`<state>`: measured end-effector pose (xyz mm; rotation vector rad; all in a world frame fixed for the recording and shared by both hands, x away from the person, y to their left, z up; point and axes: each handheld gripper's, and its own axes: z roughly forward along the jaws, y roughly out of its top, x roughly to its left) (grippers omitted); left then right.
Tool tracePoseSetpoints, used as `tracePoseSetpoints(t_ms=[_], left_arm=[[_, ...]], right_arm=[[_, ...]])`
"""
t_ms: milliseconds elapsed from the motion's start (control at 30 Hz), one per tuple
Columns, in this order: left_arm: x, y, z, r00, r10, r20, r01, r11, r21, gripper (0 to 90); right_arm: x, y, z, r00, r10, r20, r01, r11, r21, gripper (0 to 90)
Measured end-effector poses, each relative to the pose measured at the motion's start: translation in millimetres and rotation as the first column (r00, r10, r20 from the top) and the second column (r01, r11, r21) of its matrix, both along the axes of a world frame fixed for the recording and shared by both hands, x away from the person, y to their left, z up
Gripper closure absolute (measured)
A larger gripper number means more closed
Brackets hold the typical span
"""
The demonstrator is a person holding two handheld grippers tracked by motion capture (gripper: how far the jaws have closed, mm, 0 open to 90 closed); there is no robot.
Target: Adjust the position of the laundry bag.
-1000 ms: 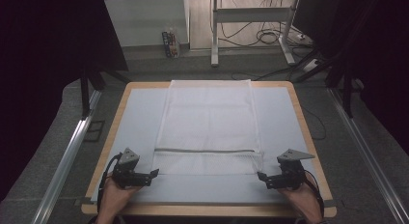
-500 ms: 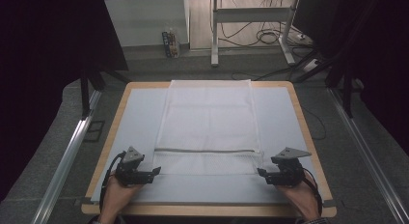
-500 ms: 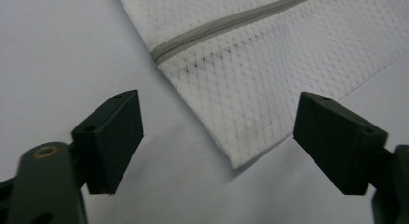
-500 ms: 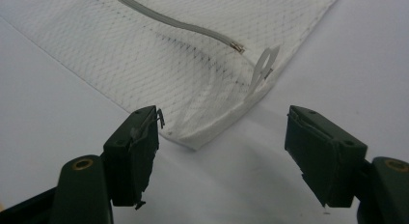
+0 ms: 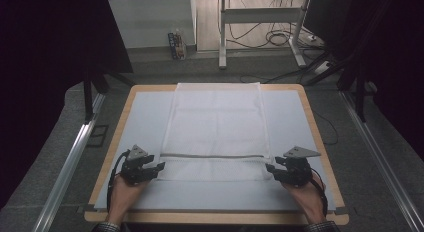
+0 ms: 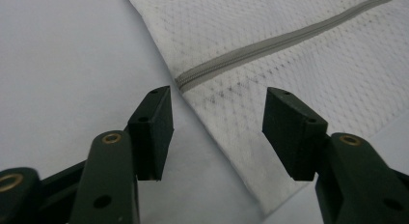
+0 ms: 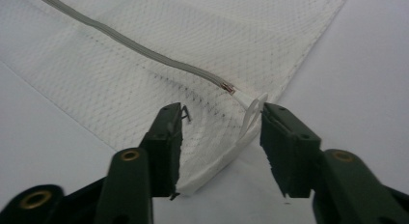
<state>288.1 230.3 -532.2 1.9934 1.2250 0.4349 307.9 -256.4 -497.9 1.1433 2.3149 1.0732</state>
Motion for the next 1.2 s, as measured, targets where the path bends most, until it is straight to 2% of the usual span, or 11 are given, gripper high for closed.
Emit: tracePoseSetpoints(t_ms=[67,233,367,433,567,600,667,800,1000,1067,1200], left_arm=[[6.8,-2.9,-1.3,0.9999,0.014,-0.001,-0.014,0.9998,0.011,51.1],[17.0,-9.5,-3.0,0.9998,0.019,-0.006,-0.018,0.9992,0.035,54.5],[18.1,-12.3,-4.5,0.9997,0.017,-0.017,-0.016,0.9982,0.058,54.8],[16.6,-12.1,-3.9,0.9994,0.027,-0.020,-0.026,0.9975,0.066,54.7],[14.6,-12.1,-3.4,0.9990,0.018,-0.041,-0.015,0.9970,0.076,54.1],[11.3,-15.3,-3.7,0.9983,0.004,-0.059,0.003,0.9926,0.122,53.9],[7.4,-17.2,-4.6,0.9977,-0.001,-0.067,0.010,0.9898,0.142,54.2],[8.4,-15.9,-4.9,0.9957,-0.024,-0.090,0.034,0.9935,0.109,62.9],[9.9,-17.8,-3.7,0.9934,-0.018,-0.113,0.027,0.9961,0.084,83.8],[12.0,-12.4,-4.4,0.9909,-0.022,-0.133,0.026,0.9991,0.035,86.3],[11.2,-13.1,-3.3,0.9912,-0.035,-0.128,0.040,0.9985,0.036,87.5]], right_arm=[[4.1,3.8,-3.4,0.9999,-0.007,-0.011,0.007,0.9996,-0.027,61.6],[11.1,9.3,-5.7,0.9998,-0.012,-0.014,0.012,0.9992,-0.038,64.3],[14.1,13.7,-9.4,0.9993,-0.003,-0.038,0.001,0.9973,-0.073,64.0],[14.6,15.7,-13.1,0.9980,0.002,-0.063,-0.010,0.9923,-0.123,64.0],[15.1,15.6,-16.0,0.9961,0.005,-0.088,-0.018,0.9885,-0.150,67.3],[15.0,14.1,-16.3,0.9954,0.016,-0.094,-0.031,0.9878,-0.153,69.3],[15.1,12.2,-16.4,0.9950,0.017,-0.098,-0.032,0.9883,-0.149,73.1],[15.9,9.6,-16.1,0.9932,0.013,-0.116,-0.028,0.9914,-0.128,84.0],[15.8,10.5,-15.5,0.9926,0.014,-0.120,-0.030,0.9913,-0.128,87.2],[15.5,10.1,-14.9,0.9927,0.016,-0.119,-0.031,0.9913,-0.128,87.8],[14.5,8.4,-12.0,0.9936,0.022,-0.111,-0.035,0.9924,-0.118,87.9]])
